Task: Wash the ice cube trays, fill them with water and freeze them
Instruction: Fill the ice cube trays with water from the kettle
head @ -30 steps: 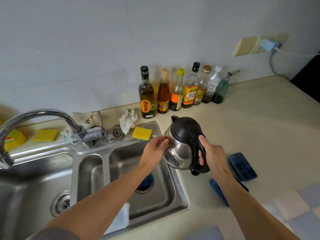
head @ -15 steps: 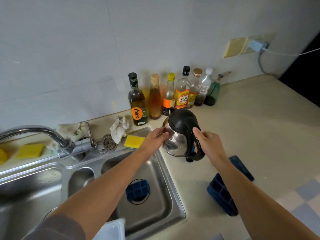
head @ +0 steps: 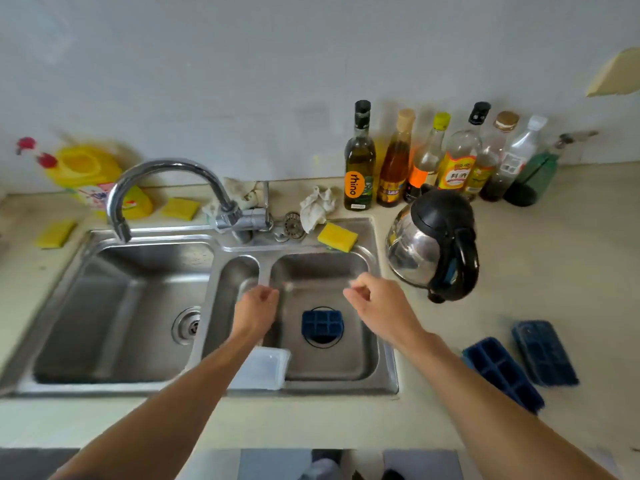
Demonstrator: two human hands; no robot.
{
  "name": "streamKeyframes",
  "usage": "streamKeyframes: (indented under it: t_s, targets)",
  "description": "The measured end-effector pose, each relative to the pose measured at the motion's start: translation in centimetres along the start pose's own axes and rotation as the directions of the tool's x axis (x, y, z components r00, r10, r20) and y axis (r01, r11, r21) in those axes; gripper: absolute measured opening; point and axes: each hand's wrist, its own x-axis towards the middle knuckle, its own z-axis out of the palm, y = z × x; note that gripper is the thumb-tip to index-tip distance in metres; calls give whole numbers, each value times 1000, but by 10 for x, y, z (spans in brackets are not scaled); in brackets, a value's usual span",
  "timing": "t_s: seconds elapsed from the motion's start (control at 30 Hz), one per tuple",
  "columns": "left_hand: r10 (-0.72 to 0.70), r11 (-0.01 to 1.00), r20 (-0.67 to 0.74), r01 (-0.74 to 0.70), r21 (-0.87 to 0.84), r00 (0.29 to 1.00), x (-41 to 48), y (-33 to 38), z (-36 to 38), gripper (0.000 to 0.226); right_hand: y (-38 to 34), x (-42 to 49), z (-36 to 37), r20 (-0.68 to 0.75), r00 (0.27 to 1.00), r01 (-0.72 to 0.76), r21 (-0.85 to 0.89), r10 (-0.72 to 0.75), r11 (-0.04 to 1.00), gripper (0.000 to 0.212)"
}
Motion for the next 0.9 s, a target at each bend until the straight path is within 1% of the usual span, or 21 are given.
streamKeyframes:
  t_s: [0.07, 0.17, 0.23, 0.3, 0.33, 0.4, 0.5, 0.6, 0.73, 0.8, 0.9]
  targets:
    - [-55, 996, -33, 57, 68, 998, -17, -30, -17, 31, 0, -4, 35, 172, 983, -64, -9, 65, 998, 21]
    - [-119, 986, -26, 121, 117, 993, -36, -71, -33, 26, 4, -10, 85, 399, 907, -124, -63, 138, 990, 30]
    - [-166, 976, -21, 167, 136, 986, -47, -92, -38, 21, 6, -14, 110, 502, 849, -159, -62, 168, 985, 29]
    - [-174, 975, -15, 174, 139, 985, -53, -110, -39, 22, 7, -16, 129, 559, 803, -192, -86, 207, 978, 35]
    - [-172, 974, -1, 170, 152, 985, -57, -116, -38, 25, 6, -17, 137, 575, 787, -204, -103, 226, 974, 37]
    - [-166, 974, 21, 160, 160, 986, -61, -126, -36, 31, 5, -19, 150, 592, 770, -202, -129, 238, 971, 34]
    - [-143, 976, 34, 136, 168, 989, -66, -132, -33, 31, 2, -21, 163, 591, 779, -143, -159, 210, 977, 27]
    - [-121, 984, 18, 117, 133, 992, -67, -131, -31, 32, 0, -20, 167, 579, 789, -140, -157, 206, 978, 28]
    - [-107, 984, -65, 115, 138, 992, -67, -125, -30, 32, -3, -17, 167, 584, 782, -177, -125, 216, 976, 29]
    - [-101, 979, -96, 116, 169, 990, -64, -122, -30, 31, -1, -14, 166, 582, 785, -182, -112, 213, 977, 30]
    - [-61, 951, -91, 85, 297, 994, -57, -118, -32, 24, 1, -9, 166, 585, 784, -175, -114, 209, 978, 33]
